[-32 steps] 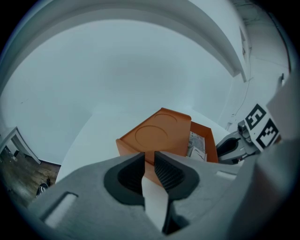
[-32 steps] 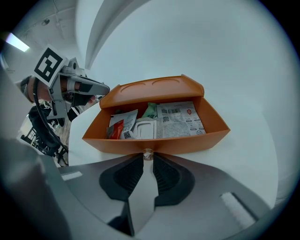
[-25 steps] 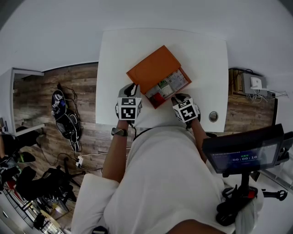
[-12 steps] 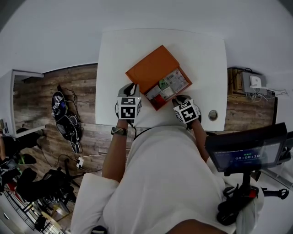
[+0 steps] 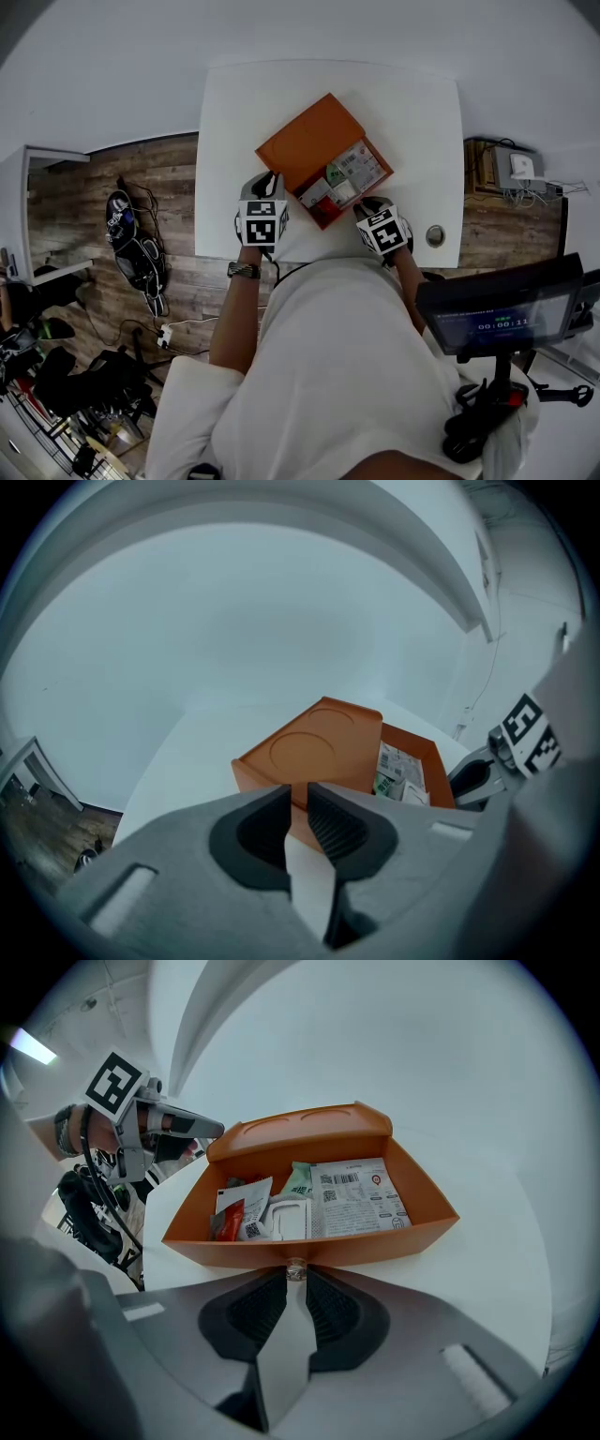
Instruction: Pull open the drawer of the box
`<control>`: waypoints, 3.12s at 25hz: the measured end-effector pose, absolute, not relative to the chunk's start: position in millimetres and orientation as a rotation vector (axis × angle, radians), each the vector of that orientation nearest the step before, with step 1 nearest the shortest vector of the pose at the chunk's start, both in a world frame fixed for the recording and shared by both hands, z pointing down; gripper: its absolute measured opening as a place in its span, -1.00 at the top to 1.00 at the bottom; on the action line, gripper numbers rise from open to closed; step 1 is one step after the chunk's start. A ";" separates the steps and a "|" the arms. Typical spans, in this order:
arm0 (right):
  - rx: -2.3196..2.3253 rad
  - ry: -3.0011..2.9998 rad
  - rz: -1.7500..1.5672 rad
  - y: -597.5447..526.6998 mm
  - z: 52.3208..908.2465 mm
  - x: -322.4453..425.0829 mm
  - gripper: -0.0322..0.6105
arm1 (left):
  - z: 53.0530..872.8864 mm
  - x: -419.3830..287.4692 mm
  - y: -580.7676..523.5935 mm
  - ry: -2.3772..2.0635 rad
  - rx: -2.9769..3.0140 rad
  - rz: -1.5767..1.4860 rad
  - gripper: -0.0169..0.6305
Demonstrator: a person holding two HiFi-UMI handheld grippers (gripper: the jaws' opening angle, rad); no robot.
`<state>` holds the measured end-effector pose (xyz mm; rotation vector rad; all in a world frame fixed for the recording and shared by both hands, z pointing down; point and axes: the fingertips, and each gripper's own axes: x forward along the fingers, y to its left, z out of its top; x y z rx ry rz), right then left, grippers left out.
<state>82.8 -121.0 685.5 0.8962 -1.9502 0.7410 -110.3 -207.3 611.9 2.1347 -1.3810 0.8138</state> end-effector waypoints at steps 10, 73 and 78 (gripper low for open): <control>0.902 -1.966 0.756 -122.7 683.9 81.5 0.68 | 612.1 -110.9 -209.7 -1.388 2.133 0.813 0.76; 1.248 -1.961 0.769 -104.7 614.3 97.1 0.76 | 568.8 -102.0 -180.3 -1.410 2.402 0.771 0.76; 1.343 -2.027 0.665 -129.4 571.3 100.2 0.89 | 545.5 -92.3 -185.9 -1.448 2.476 0.739 0.92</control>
